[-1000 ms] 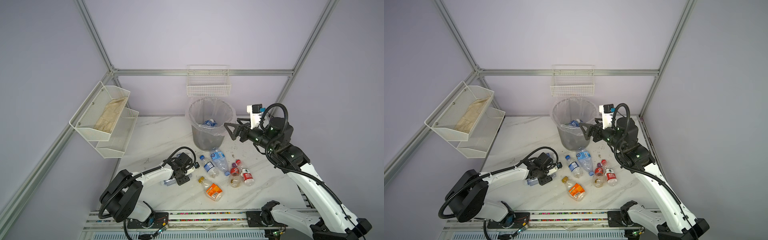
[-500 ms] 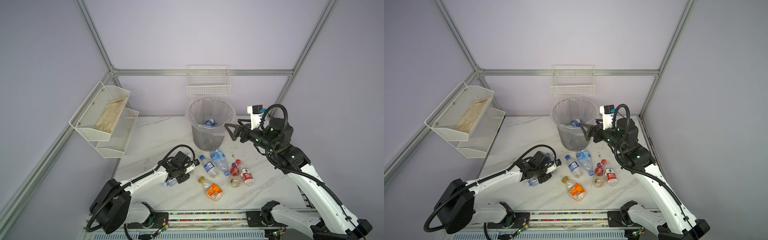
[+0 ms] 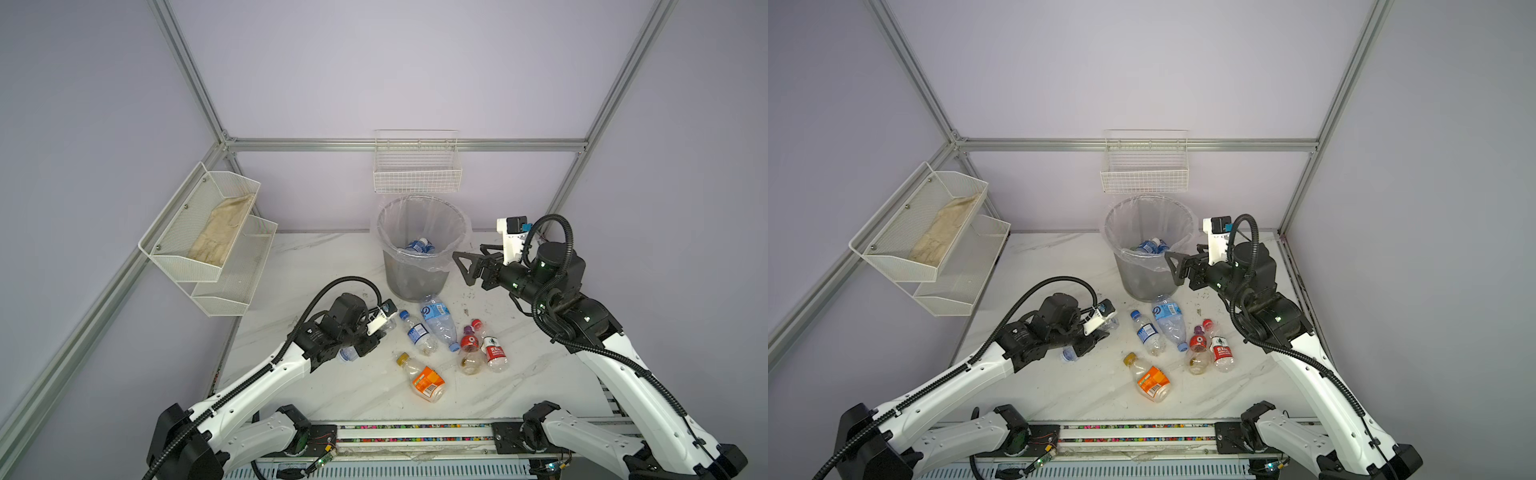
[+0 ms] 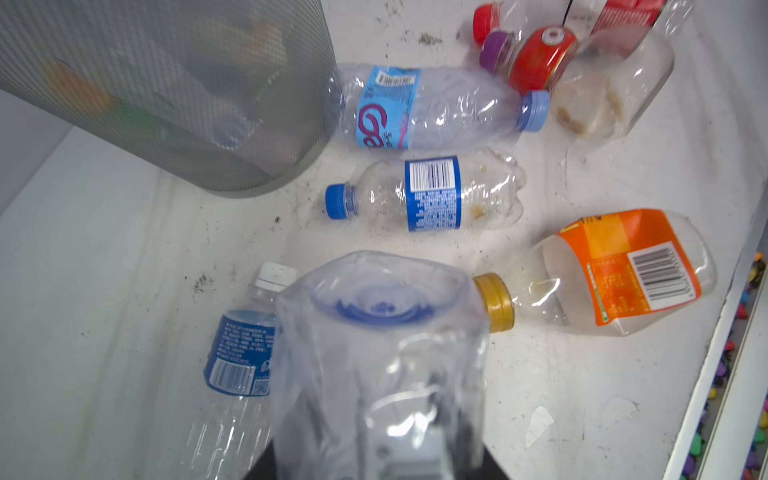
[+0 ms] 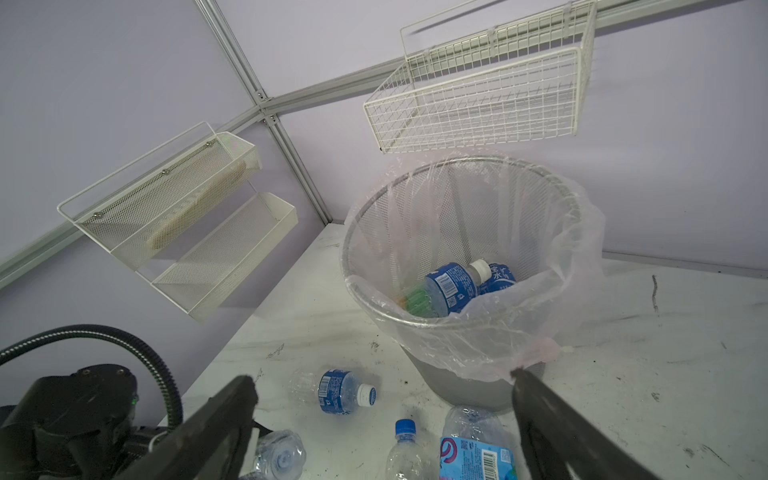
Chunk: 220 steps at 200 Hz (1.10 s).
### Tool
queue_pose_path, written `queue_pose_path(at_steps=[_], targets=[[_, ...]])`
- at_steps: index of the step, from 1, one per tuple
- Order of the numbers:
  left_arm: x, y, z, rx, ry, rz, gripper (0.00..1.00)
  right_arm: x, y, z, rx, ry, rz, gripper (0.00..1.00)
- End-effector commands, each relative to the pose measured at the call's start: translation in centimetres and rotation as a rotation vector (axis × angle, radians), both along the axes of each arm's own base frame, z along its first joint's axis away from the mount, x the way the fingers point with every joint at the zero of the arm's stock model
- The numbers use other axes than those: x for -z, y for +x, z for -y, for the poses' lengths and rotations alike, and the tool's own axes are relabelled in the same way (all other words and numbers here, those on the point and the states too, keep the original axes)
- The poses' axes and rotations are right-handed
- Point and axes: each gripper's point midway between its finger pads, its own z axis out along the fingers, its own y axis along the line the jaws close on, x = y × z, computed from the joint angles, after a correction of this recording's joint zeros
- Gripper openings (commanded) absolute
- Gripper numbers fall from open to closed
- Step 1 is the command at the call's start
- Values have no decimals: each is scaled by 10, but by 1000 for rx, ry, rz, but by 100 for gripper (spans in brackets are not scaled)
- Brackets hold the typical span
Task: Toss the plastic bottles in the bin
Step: 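Lift the clear bottle with the left gripper over the wastebasket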
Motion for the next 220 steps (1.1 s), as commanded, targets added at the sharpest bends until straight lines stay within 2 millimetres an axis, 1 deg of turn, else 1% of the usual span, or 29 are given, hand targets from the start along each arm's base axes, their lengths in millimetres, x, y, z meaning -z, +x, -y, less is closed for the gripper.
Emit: queue_pose_path(at_steps=[1,35,57,103,133,158,188,220], targets=[[-94,8,18,-3,-233,154,26,1,-4,7,26,1,0,97],[-159,5,18,-11,-426,294,26,9,-6,11,41,0,-12,98],[-197,2,16,-18,-529,368,26,13,-8,12,44,1,-21,98],[-263,-1,10,-36,-721,492,26,17,-11,14,47,6,-27,97],[-304,0,1,-71,-861,583,26,19,-13,15,49,9,-30,98],[-329,7,-7,-127,-967,631,27,20,-15,16,49,12,-31,97],[-347,15,-3,-131,-1008,662,27,21,-16,18,51,10,-30,97],[-374,21,-2,-135,-1103,708,27,23,-17,18,51,9,-34,98]])
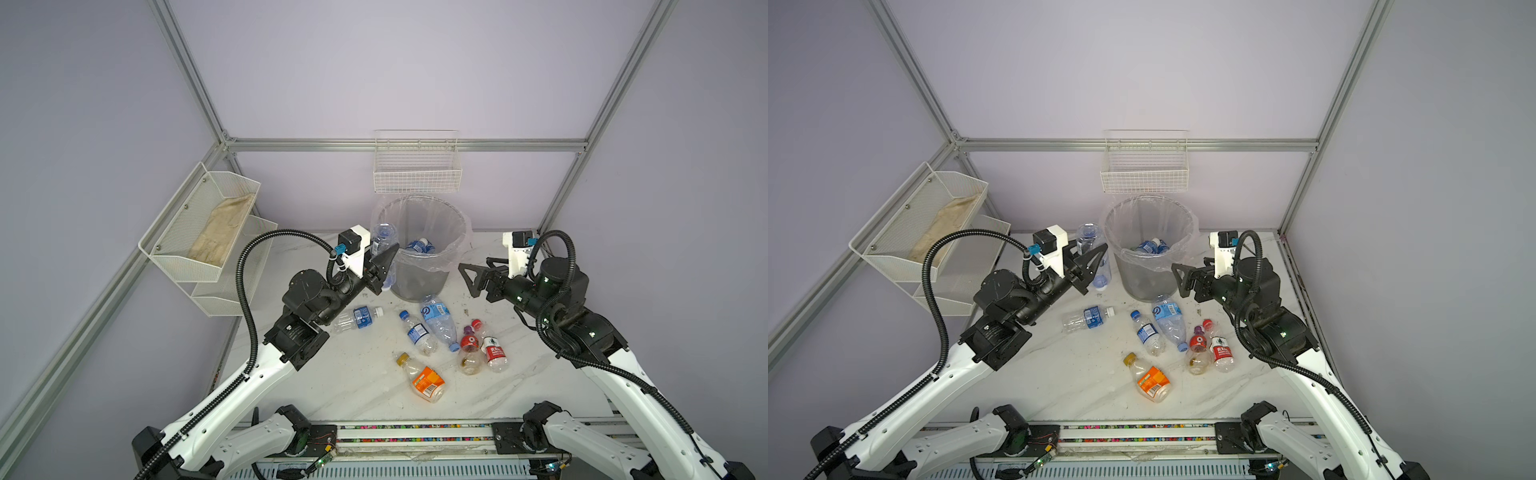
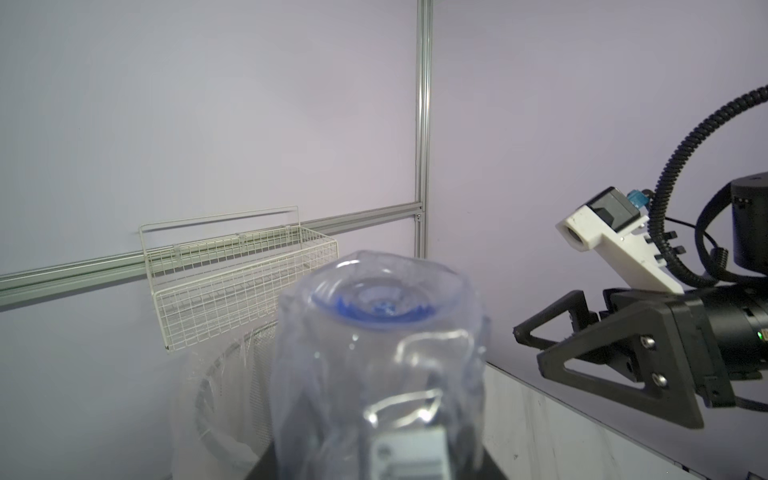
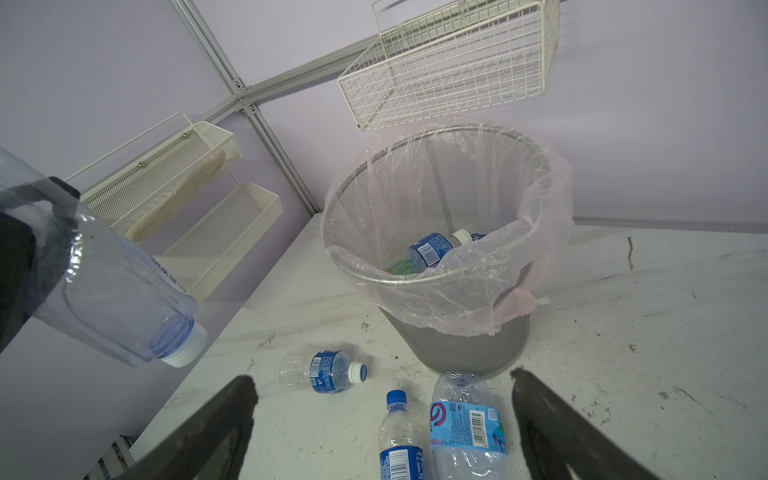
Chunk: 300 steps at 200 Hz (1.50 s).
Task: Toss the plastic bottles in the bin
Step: 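Lift the clear bottle with the left gripper over the wastebasket, then open the left gripper to drop the clear bottle into the wastebasket, then withdraw the left gripper from the wastebasket toward the remaining bottles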
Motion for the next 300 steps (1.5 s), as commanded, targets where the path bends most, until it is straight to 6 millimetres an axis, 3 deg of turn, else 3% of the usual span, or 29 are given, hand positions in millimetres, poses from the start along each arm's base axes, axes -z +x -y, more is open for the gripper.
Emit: queue_pose_path(at_steps=[1,47,84,120,123,136,143,148,162,167,232,254,263,266,271,300], targets=[[-90,-17,-20,-3,-225,161,27,-1,-3,2,6,6,8,97],[-119,-7,-14,9,-314,218,27,-2,-4,3,6,4,11,98],[-127,14,-2,-7,-325,228,27,-1,-6,4,3,4,12,97],[-116,52,23,-10,-298,184,28,-5,-9,6,5,12,17,97],[-104,66,33,-9,-273,156,28,-5,-9,6,4,11,16,98],[-85,90,49,-3,-239,81,30,-8,-11,7,5,15,20,98],[-71,104,59,1,-203,35,35,-10,-12,8,6,16,23,98],[-62,112,65,18,-194,-13,44,-10,-13,8,6,14,23,98],[-43,124,82,45,-115,-80,94,-14,-15,10,9,12,28,97],[-42,124,84,53,-104,-86,100,-15,-15,11,13,11,31,97],[-73,82,58,56,-90,-10,100,-14,-11,9,14,2,23,98],[-71,71,49,49,-67,-28,100,-12,-7,7,18,5,6,98],[-61,73,49,42,-45,-52,100,-12,-6,7,22,8,2,97],[-72,62,41,39,-57,-33,100,-12,-5,7,25,7,1,98],[-71,59,38,36,-53,-37,100,-11,-5,8,29,8,-5,98],[-52,50,28,16,2,-106,100,-6,-2,10,52,9,-29,98]])
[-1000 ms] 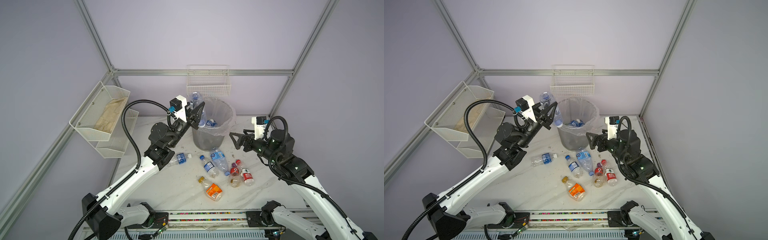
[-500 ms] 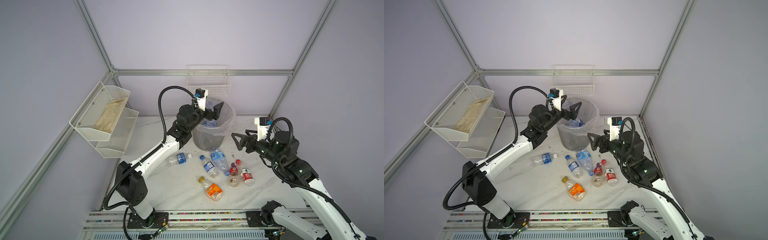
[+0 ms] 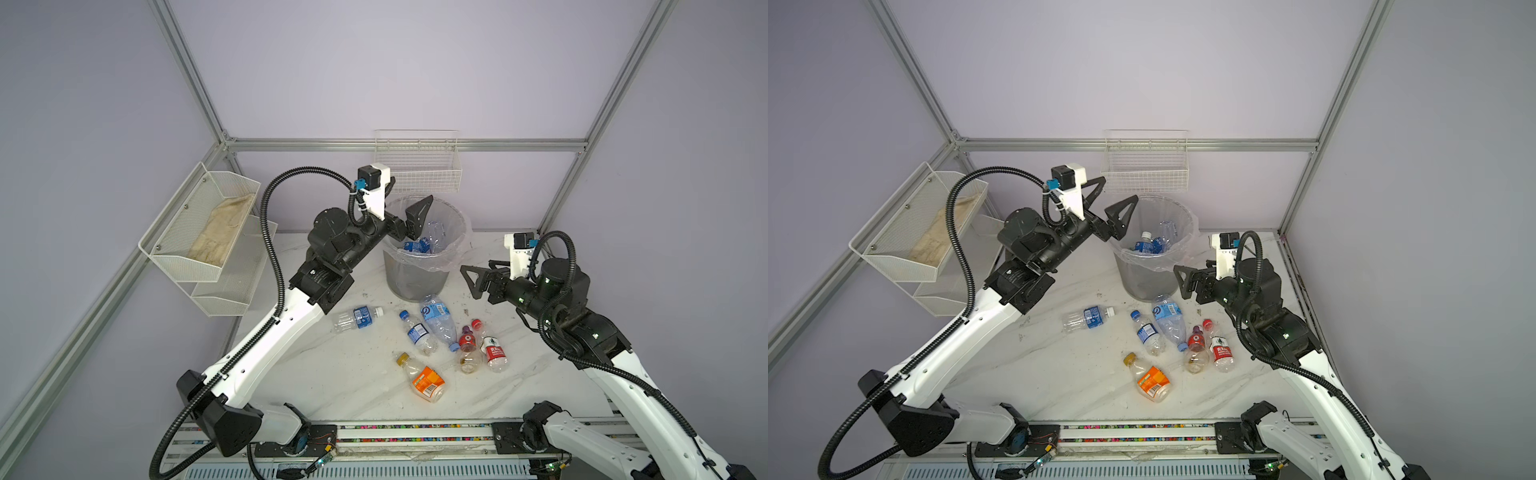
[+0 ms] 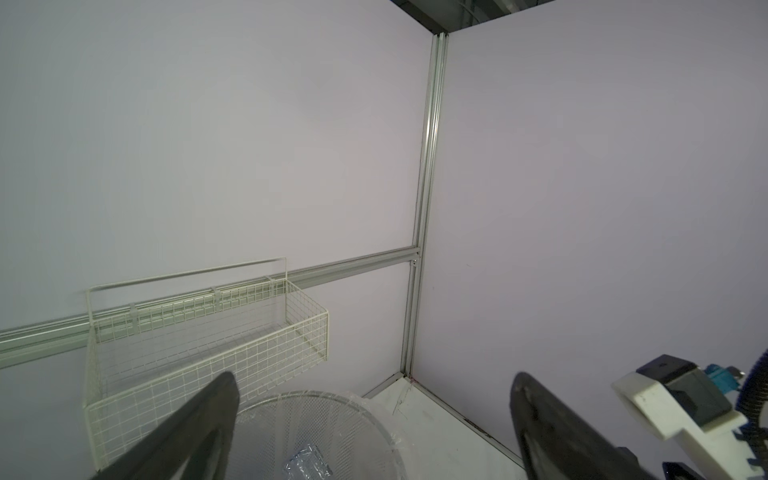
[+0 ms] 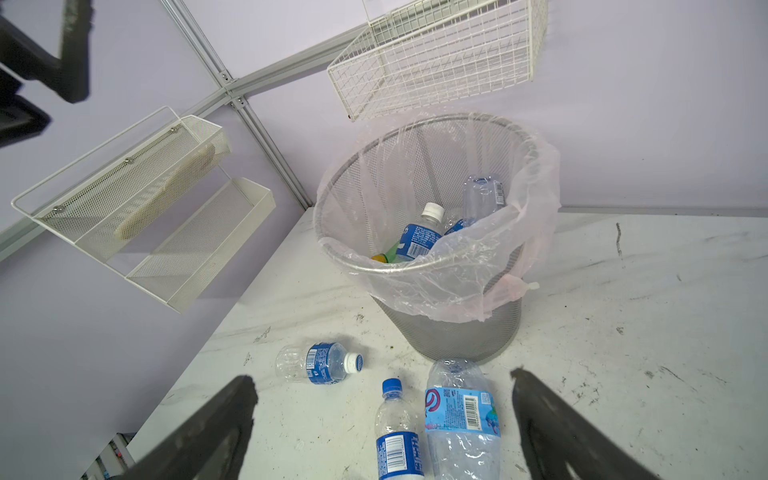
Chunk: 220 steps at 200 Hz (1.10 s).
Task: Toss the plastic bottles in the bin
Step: 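Withdraw the left gripper from the wastebasket toward the remaining bottles, then lower the right gripper onto the yellow-capped orange-labelled bottle while the left gripper lowers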
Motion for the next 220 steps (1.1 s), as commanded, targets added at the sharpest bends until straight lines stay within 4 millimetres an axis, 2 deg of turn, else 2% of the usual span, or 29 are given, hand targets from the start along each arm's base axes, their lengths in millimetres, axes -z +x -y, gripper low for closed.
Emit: queue_pose_path(at_steps=[1,24,56,74,104,129,151,188,220], targets=[[27,-5,-6,-16,80,-74,100,-10,1,5,32,18,3,98],[43,-14,-8,8,159,-168,100,-5,6,9,70,16,-29,98],[67,-32,-11,57,202,-230,100,18,16,18,158,-16,-117,98],[81,-39,-18,49,209,-260,100,32,22,23,213,-3,-174,97],[106,-45,-25,44,235,-342,100,65,29,15,214,-32,-292,97],[128,-49,-28,45,211,-434,100,88,32,17,242,-55,-352,98],[148,-50,-37,7,189,-502,100,97,29,14,227,-56,-376,97],[182,-64,-50,-11,211,-548,100,116,17,3,114,-119,-405,97],[214,-71,-66,-66,237,-586,100,119,-2,-21,-58,-79,-414,95]])
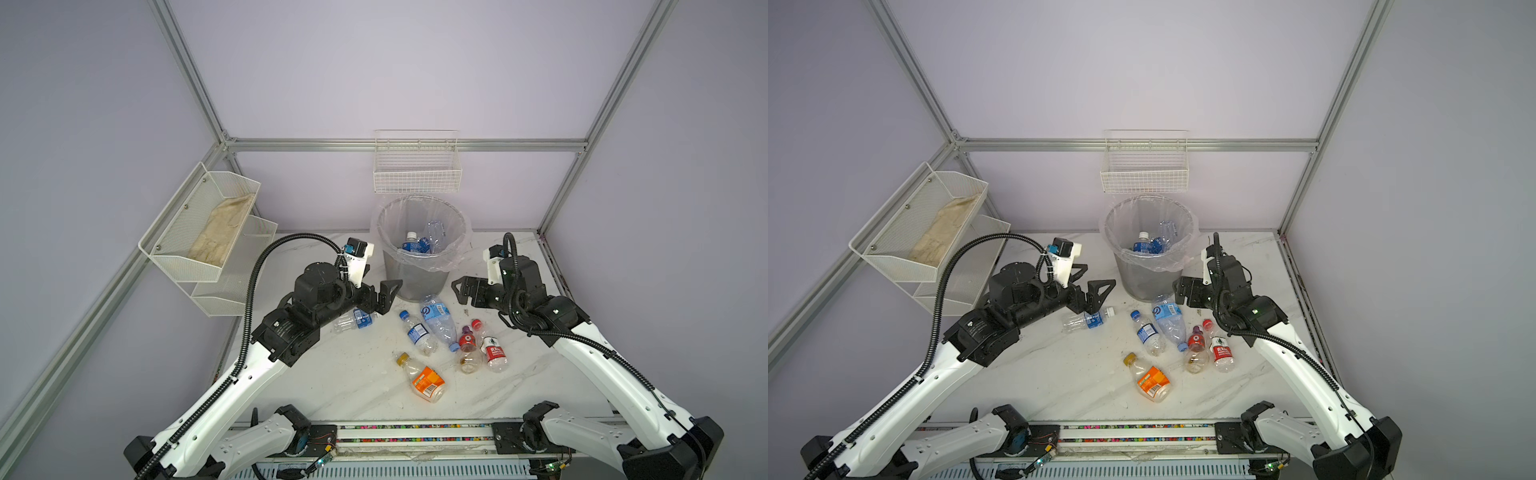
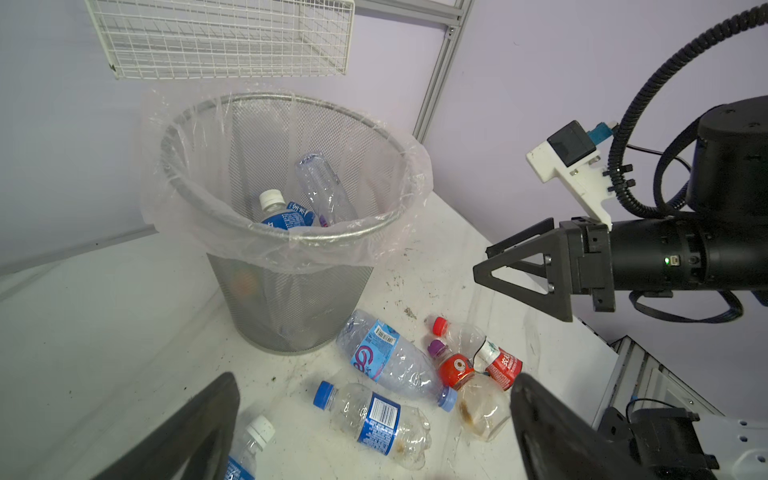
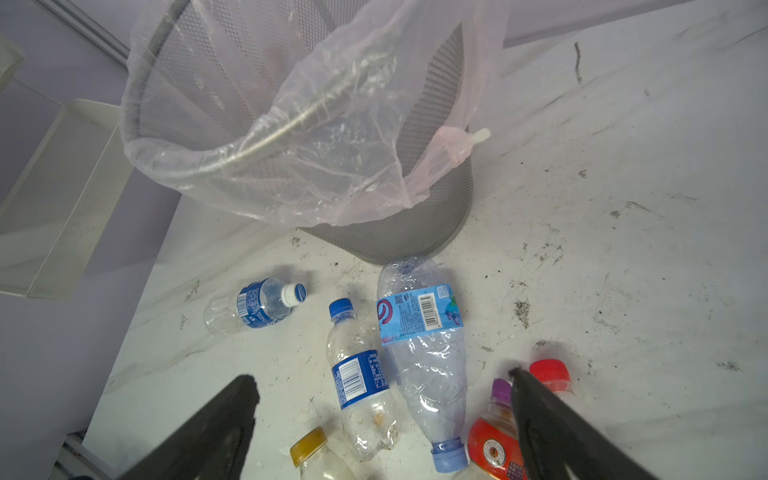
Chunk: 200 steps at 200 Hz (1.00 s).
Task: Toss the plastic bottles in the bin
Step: 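Lower the right gripper onto the yellow-capped orange-labelled bottle while the left gripper lowers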
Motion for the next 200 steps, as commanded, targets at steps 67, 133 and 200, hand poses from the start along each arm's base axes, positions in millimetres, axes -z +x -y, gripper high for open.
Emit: queue_pose_path(at_steps=[67,133,200], targets=[[52,-17,-43,-139,75,-31,100,32,-57,-61,-313,-31,-89,94],[77,-31,-53,-105,186,-27,100,84,-112,-100,-450,-197,-172,98],[103,-32,-69,-150,265,-19,100,137,-140,-121,-512,-358,-257,97]])
